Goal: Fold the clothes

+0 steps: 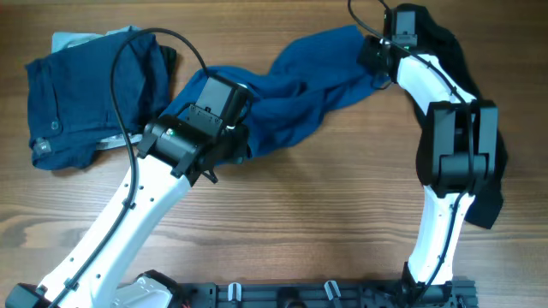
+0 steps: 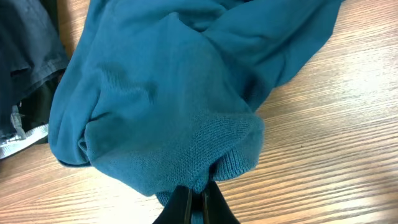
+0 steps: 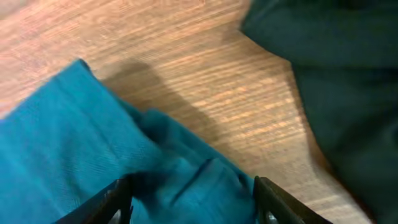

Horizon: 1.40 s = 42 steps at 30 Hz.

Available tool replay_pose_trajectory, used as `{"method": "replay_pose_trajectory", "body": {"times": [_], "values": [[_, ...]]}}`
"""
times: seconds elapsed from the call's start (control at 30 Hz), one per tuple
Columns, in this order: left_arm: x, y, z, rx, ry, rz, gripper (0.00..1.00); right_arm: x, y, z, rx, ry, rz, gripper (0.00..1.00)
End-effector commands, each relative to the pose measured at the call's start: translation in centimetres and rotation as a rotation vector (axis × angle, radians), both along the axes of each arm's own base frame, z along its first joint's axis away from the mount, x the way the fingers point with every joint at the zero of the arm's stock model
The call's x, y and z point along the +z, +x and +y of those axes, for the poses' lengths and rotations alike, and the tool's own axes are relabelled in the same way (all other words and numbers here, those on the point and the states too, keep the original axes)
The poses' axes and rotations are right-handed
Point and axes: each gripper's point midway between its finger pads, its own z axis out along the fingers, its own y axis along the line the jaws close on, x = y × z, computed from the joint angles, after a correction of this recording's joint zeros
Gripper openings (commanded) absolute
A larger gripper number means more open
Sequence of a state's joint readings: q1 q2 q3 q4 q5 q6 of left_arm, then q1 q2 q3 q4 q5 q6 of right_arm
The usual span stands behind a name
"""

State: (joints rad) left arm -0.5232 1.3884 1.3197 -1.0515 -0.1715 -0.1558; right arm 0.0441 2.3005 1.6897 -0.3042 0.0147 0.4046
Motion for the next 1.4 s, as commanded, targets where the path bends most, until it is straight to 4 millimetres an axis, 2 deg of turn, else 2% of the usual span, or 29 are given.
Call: {"method": "replay_pose_trajectory", "body": {"times": [0.0,0.03,0.13,0.2,0.3,0.33,0.4,0.47,0.5,0.53,0.6,0.7,0.73,0.8,0.83,0.87,0.9,0.97,1.03,1.13,1.23,1.3,1.37], "values": [[0.2,0.3,0.3,0.022,0.002,-0.009,0.04,-3.7,-0.5,1.3,0.017,0.067,0.061,0.63],[0.3,0.3,0.3,0.022,0.002,-0.01,0.04,-4.0,-0.6,1.3,0.013,0.069,0.068,0.63],[0.3,0.3,0.3,0.022,0.002,-0.01,0.04,-4.1,-0.5,1.1,0.009,0.07,0.062,0.36],[0.3,0.3,0.2,0.022,0.002,-0.01,0.04,-3.9,-0.4,0.7,0.001,0.071,0.06,0.23],[0.4,0.6,0.1,0.022,-0.006,-0.022,0.04,-2.8,-0.5,-1.1,-0.01,0.061,0.08,0.2],[0.4,0.6,0.1,0.021,-0.006,-0.024,0.04,-1.6,-0.4,-1.8,0.002,0.045,0.076,0.21],[0.4,0.6,0.1,0.022,-0.007,-0.024,0.04,2.2,-0.1,-3.1,0.024,0.012,0.039,0.3],[0.4,0.6,0.1,0.022,-0.006,-0.023,0.04,6.0,0.0,-4.0,0.03,-0.006,-0.003,0.31],[0.4,0.6,0.1,0.022,-0.006,-0.023,0.04,7.1,-0.2,-4.3,0.026,-0.007,-0.014,0.31],[0.4,0.6,0.1,0.021,-0.006,-0.024,0.04,9.6,-0.8,-4.6,0.02,-0.009,-0.032,0.21],[0.4,0.6,0.1,0.021,-0.006,-0.022,0.04,11.8,-1.9,-4.7,0.031,-0.02,-0.038,0.04],[0.4,0.6,0.1,0.021,-0.006,-0.022,0.04,10.7,-3.0,-4.5,0.033,-0.015,0.02,0.07],[0.4,0.6,0.1,0.021,-0.006,-0.023,0.04,10.0,-3.2,-4.5,0.034,-0.015,0.034,0.22],[0.4,0.6,0.1,0.021,-0.006,-0.023,0.04,8.9,-3.3,-4.5,0.065,-0.037,0.037,0.38],[0.4,0.6,0.1,0.021,-0.006,-0.023,0.04,8.5,-3.1,-4.2,0.109,-0.052,0.036,0.49],[0.4,0.6,0.1,0.021,-0.006,-0.023,0.04,7.4,-2.9,-3.3,0.225,-0.08,0.039,0.64],[0.4,0.6,0.1,0.021,-0.006,-0.023,0.04,6.0,-3.0,-3.3,0.269,-0.102,0.062,0.71],[0.4,0.6,0.1,0.021,-0.006,-0.022,0.04,3.7,-3.3,-2.4,0.366,-0.104,0.096,0.77],[0.4,0.6,0.1,0.021,-0.006,-0.023,0.04,1.7,-3.6,-1.0,0.492,-0.08,0.107,0.78],[0.4,0.5,0.1,0.021,-0.006,-0.022,0.04,-0.3,-3.4,-0.9,0.509,-0.082,0.122,0.78],[0.3,0.4,0.2,0.021,-0.002,-0.015,0.04,-1.3,-3.4,-0.7,0.512,-0.079,0.131,0.76],[0.3,0.4,0.2,0.021,-0.002,-0.016,0.04,-2.3,-3.4,-0.4,0.518,-0.076,0.141,0.71],[0.3,0.4,0.2,0.021,-0.002,-0.016,0.04,-2.6,-3.3,-0.2,0.503,-0.065,0.142,0.55]]}}
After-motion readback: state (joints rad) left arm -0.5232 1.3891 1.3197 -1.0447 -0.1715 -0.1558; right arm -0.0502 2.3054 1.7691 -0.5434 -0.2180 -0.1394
